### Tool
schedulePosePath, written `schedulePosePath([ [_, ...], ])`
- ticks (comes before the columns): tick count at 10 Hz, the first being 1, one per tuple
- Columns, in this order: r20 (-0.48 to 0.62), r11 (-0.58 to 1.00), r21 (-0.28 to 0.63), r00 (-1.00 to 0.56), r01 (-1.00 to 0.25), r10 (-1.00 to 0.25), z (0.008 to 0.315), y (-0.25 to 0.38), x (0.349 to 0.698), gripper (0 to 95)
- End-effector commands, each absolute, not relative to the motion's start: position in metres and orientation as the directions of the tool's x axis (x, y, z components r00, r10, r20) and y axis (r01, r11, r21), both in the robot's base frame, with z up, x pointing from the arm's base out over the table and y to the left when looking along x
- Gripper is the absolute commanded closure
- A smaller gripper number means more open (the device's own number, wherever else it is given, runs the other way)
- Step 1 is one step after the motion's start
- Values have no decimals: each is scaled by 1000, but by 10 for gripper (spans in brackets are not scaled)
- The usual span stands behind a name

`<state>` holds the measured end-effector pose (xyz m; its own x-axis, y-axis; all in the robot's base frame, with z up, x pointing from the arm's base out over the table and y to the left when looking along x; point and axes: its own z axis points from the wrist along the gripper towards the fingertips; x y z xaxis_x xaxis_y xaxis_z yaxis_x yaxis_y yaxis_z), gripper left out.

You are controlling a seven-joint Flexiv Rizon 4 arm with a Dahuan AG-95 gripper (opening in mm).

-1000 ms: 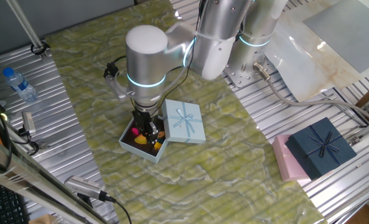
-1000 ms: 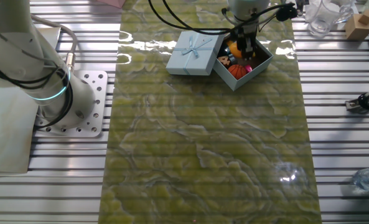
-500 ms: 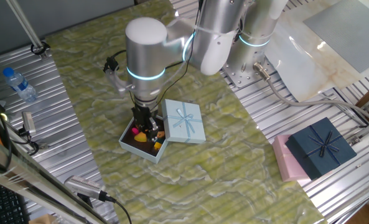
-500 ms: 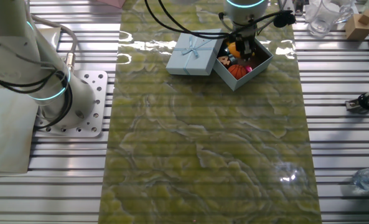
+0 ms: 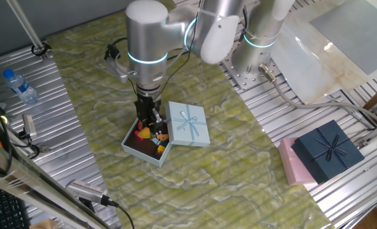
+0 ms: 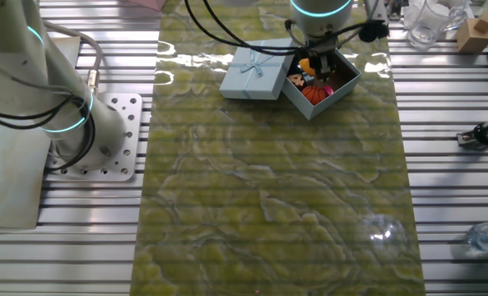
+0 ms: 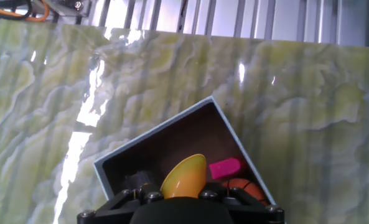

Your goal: Take everything out of the gift box

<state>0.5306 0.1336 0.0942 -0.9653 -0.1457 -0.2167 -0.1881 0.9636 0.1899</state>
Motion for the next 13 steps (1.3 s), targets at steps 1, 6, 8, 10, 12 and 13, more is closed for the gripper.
schedulePosePath([
  [1, -221, 964, 178, -963, -196, -155, 100, 132, 525, 950],
  [6, -196, 970, 129, -964, -206, -179, 107, 124, 522, 950],
  [8, -193, 971, 114, -964, -208, -184, 109, 122, 521, 950],
  [10, -189, 971, 109, -963, -212, -189, 111, 119, 521, 950],
  [12, -171, 969, 93, -963, -227, -209, 117, 112, 518, 950],
  [13, -161, 968, 88, -962, -235, -219, 121, 106, 516, 950],
])
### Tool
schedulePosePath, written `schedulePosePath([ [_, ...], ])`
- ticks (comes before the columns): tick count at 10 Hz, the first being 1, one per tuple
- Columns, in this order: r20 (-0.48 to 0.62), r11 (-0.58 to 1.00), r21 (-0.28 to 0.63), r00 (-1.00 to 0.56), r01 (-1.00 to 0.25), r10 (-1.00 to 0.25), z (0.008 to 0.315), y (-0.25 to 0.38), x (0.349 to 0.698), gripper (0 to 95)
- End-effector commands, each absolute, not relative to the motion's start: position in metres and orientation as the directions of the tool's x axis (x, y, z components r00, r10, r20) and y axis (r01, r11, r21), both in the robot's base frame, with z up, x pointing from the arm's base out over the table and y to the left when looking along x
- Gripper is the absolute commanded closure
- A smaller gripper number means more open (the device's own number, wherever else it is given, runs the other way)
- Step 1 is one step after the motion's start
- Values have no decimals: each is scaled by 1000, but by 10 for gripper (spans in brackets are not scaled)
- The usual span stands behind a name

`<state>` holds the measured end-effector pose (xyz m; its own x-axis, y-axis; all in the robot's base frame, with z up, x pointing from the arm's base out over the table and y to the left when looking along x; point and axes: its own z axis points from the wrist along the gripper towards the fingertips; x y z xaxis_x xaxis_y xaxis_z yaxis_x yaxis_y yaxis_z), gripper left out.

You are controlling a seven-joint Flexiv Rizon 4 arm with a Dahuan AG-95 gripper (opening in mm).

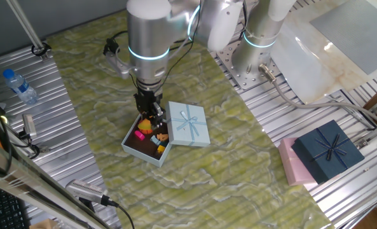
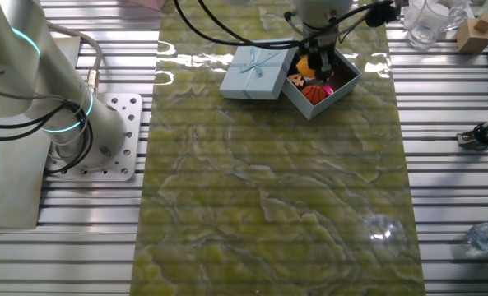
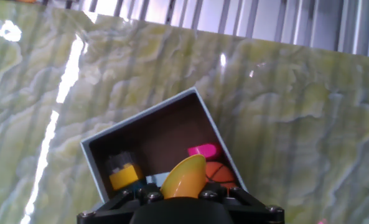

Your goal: Take everything out of the gift box

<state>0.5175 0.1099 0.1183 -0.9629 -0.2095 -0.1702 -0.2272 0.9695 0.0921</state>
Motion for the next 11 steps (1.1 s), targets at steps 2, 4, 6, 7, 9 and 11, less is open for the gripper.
schedulePosePath([
  [2, -149, 966, 75, -961, -247, -234, 125, 99, 515, 950],
  [4, -126, 966, 39, -960, -255, -249, 127, 93, 515, 950],
  [6, -95, 967, 25, -963, -255, -251, 127, 91, 517, 950],
  [7, -77, 966, 20, -964, -256, -254, 127, 89, 519, 950],
  [9, -35, 966, 13, -965, -259, -258, 128, 84, 520, 950],
  [11, -14, 965, 16, -965, -262, -262, 130, 77, 519, 950],
])
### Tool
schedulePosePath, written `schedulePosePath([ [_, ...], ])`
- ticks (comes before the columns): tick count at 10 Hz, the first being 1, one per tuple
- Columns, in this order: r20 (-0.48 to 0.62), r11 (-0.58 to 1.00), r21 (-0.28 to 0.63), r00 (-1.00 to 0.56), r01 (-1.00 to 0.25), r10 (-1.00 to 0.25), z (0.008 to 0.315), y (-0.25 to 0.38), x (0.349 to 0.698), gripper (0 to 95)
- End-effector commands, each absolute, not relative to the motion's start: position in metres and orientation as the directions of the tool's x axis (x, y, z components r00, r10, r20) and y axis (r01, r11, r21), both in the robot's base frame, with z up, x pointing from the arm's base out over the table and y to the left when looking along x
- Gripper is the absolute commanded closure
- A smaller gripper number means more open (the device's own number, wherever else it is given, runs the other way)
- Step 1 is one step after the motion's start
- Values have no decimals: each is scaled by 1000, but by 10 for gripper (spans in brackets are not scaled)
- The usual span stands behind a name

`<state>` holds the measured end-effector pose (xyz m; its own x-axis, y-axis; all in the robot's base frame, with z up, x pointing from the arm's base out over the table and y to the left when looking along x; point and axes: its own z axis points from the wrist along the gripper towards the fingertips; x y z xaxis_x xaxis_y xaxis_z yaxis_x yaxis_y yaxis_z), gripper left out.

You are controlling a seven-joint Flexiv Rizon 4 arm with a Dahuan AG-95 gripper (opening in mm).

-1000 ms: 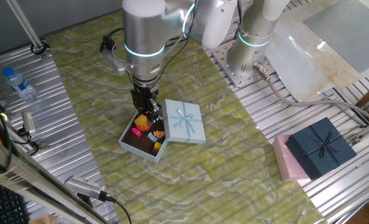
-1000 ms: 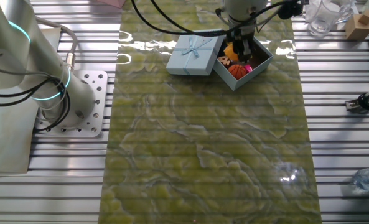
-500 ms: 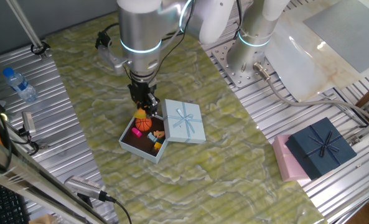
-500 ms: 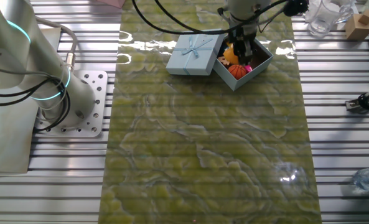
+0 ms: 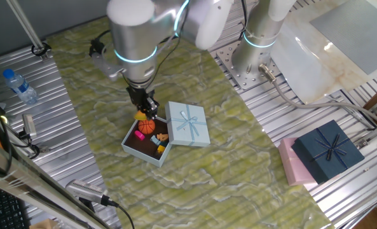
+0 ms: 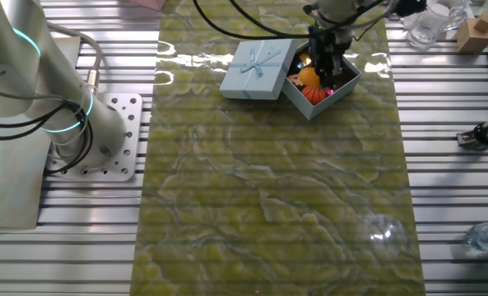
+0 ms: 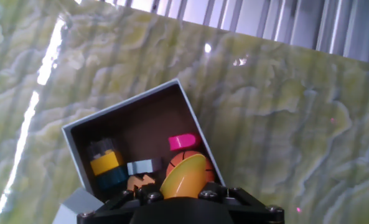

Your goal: Take everything out of the gift box

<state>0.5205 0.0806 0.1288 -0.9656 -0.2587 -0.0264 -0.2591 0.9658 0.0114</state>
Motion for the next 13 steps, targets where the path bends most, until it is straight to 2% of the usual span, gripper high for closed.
schedulePosePath([
  [1, -4, 963, 15, -964, -268, -268, 133, 73, 518, 950],
  [13, 71, 955, 10, -952, -297, -297, 122, 12, 516, 950],
])
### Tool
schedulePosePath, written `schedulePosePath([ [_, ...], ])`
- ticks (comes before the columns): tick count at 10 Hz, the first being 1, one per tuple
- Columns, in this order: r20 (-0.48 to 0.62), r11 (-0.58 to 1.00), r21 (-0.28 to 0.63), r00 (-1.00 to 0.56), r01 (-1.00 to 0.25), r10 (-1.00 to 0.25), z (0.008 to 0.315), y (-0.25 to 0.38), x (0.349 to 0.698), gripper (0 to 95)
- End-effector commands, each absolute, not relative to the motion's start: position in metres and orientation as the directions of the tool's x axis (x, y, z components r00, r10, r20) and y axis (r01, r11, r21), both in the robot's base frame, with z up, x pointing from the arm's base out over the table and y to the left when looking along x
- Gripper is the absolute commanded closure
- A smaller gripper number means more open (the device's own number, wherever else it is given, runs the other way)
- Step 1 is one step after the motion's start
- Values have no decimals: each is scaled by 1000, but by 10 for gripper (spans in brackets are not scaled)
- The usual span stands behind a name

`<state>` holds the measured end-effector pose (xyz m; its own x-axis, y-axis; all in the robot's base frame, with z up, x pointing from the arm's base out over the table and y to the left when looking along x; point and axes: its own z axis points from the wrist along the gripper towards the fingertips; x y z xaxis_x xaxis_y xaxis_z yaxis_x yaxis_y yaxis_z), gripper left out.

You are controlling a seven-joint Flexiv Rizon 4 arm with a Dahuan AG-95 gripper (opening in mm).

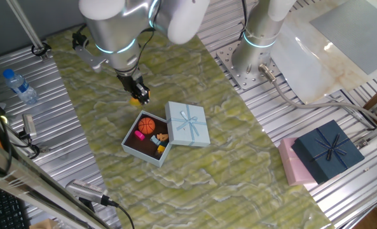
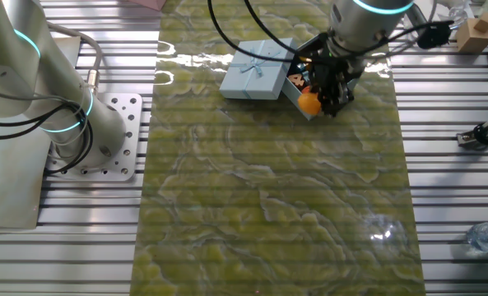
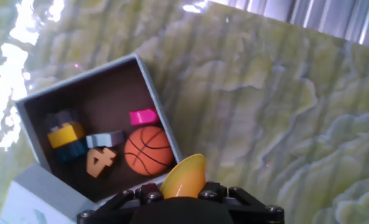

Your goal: Take everything out of the gift box

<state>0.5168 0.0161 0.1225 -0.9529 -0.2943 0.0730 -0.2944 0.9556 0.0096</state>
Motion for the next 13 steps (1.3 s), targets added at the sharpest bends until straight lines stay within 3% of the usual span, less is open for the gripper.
schedulePosePath([
  [1, 74, 953, 4, -950, -303, -302, 119, 6, 517, 950],
  [9, 77, 949, -6, -946, -316, -315, 98, -23, 530, 950],
  [13, 86, 972, -6, -968, -236, -235, 91, -28, 534, 950],
])
